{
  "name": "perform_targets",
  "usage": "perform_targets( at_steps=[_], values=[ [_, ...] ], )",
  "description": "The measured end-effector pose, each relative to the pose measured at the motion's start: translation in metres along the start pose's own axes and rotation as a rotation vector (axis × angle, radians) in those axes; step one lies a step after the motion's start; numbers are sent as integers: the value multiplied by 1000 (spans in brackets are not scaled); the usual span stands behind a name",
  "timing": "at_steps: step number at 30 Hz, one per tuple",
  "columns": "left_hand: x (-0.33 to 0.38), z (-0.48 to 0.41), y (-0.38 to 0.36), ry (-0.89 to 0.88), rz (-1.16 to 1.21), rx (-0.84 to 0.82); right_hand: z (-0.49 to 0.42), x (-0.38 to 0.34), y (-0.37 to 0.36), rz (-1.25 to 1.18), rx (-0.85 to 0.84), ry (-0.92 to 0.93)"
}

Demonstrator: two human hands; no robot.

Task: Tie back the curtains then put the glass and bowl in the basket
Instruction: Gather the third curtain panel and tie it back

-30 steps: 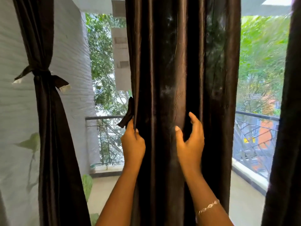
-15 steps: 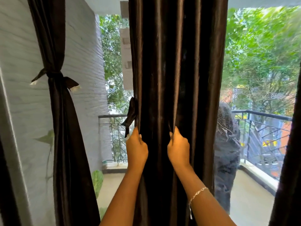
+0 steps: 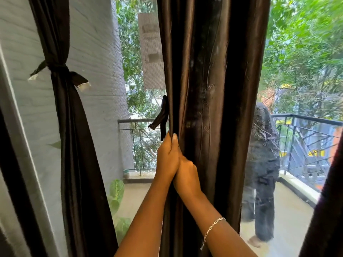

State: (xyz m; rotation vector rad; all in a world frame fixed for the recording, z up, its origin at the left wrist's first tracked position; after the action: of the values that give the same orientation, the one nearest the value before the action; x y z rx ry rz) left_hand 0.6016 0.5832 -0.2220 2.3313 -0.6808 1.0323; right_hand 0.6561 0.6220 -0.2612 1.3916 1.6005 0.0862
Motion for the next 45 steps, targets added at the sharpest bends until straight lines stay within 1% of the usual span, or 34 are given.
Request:
perform_targets(
  at_steps=[3,5,6,7,8,10,11,12,13,16,19,20,22,24,28,31,34,40,43,45],
  values=[
    [1,2,-7,-26,-45,-29,1,7,-2,14,-84,-46],
    [-3,-2,-4,-17,-108,25,0,8,-2,17,-170,-30],
    [-6,-3,0,-5,-130,53,2,5,2,11,-178,12],
    [-9,-5,3,-3,-148,72,5,-1,12,2,-125,77],
    [-11,-6,4,-7,-161,79,10,-7,29,-20,-2,154],
    [-13,-5,6,-14,-183,82,23,-12,69,-70,332,260],
    [-13,-5,7,-13,-193,82,26,-9,85,-75,464,268],
    [-12,-5,7,-12,-195,81,25,-3,95,-78,536,244],
    [-12,-5,6,-12,-189,77,19,7,103,-99,548,198],
    [-12,-6,4,4,-172,60,-7,40,108,-179,417,-6],
    [-15,-7,6,20,-172,51,-22,60,93,-308,269,-99],
    [-16,-7,6,18,-175,52,-24,64,87,-313,229,-131],
    [-18,-9,8,22,-184,54,-25,71,77,-202,202,-217],
    [-20,-11,8,25,-193,53,-20,71,71,-56,229,-265],
    [-20,-11,3,7,-163,51,-9,49,53,65,247,-160],
    [-20,-10,-2,4,-157,39,-6,41,34,128,175,-121],
    [-22,-9,-6,-12,-167,37,-1,40,18,117,104,-124],
    [-22,-9,-19,-29,-144,-11,3,31,1,114,39,-105],
    [-24,-7,-23,-13,-53,-40,3,31,1,132,29,-114],
    [-24,-4,-28,-7,-8,-94,7,30,2,116,40,-98]
  ],
)
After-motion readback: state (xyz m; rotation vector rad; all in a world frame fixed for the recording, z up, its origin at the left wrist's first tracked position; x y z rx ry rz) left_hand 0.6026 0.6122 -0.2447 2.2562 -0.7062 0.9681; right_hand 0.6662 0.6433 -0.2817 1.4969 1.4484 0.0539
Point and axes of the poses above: each hand's wrist, its own z-axis away from the middle knuckle, its own y-axis out of the back of the hand, x = y × z, the point moved 8 cm from there along -z, towards the middle knuckle, and after that the axes turned 10 degrees about -x, right-handed, at the moved point
